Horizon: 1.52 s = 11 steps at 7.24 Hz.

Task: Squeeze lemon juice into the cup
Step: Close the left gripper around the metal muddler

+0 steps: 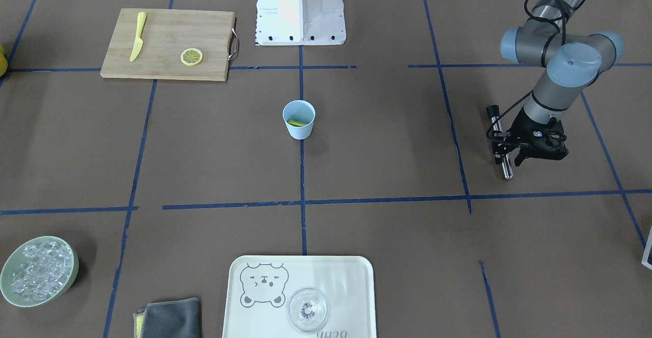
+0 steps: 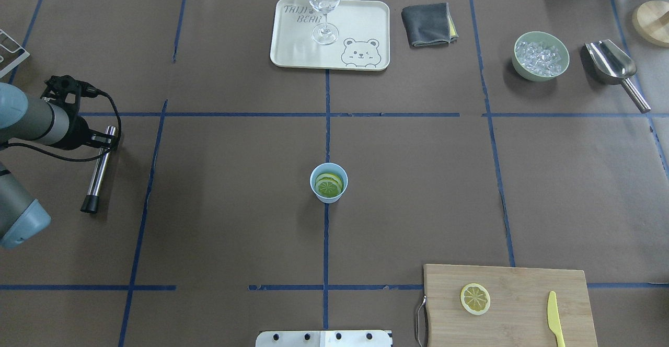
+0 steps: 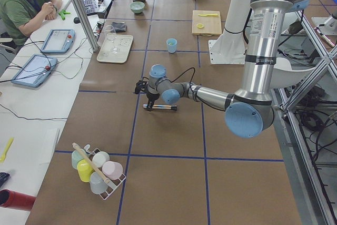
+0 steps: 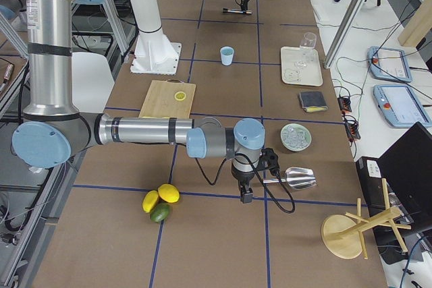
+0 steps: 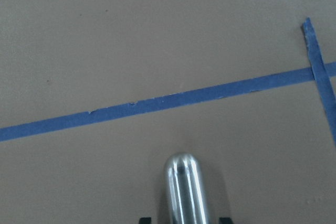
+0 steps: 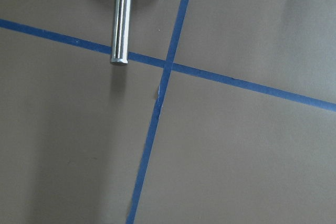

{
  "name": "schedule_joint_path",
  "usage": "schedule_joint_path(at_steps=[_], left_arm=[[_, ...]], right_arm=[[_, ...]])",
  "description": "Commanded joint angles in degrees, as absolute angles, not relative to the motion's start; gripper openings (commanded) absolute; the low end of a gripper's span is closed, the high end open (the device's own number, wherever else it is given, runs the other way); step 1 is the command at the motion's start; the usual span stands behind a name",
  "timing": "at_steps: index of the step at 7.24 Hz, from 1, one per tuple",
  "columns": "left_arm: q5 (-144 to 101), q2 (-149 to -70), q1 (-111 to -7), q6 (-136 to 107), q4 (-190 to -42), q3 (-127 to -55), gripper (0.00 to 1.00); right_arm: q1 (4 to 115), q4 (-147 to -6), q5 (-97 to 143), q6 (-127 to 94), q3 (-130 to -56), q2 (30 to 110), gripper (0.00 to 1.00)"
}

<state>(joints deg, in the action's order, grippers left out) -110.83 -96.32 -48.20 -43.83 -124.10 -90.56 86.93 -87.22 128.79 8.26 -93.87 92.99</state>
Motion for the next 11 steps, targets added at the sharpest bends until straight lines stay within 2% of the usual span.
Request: schedule_joint_path(at_steps=[1,3,5,6,7,11], left_arm=[[-110.8,-96.3,-48.2,-43.8,-124.1,-90.5,0.52],[-110.8,-96.4,-48.2,-43.9,-124.1,-90.4,0.42],[-110.8,-96.4,-48.1,-43.9,-124.2,-90.4,0.39],[-110.8,-96.4,-48.1,-43.9,-124.2,-90.4,0.22],[-110.8,-96.4,-48.1,-43.9,-124.2,-91.0,0.00],[-110.7,-100.3,-48.3,-35.0,-128.2,-101.3,0.00]], right_arm=[[86.9,-87.2,128.8,8.3,-93.8,93.0,1.00],[86.9,-87.2,128.8,8.3,-93.7,93.0,1.00],[86.9,-87.3,128.8,8.3,-93.7,93.0,1.00],[86.9,-87.2,128.8,8.3,-93.7,93.0,1.00],[86.9,-87.2,128.8,8.3,-93.7,93.0,1.00],[86.9,-87.2,128.8,8.4,-93.6,93.1,1.00]])
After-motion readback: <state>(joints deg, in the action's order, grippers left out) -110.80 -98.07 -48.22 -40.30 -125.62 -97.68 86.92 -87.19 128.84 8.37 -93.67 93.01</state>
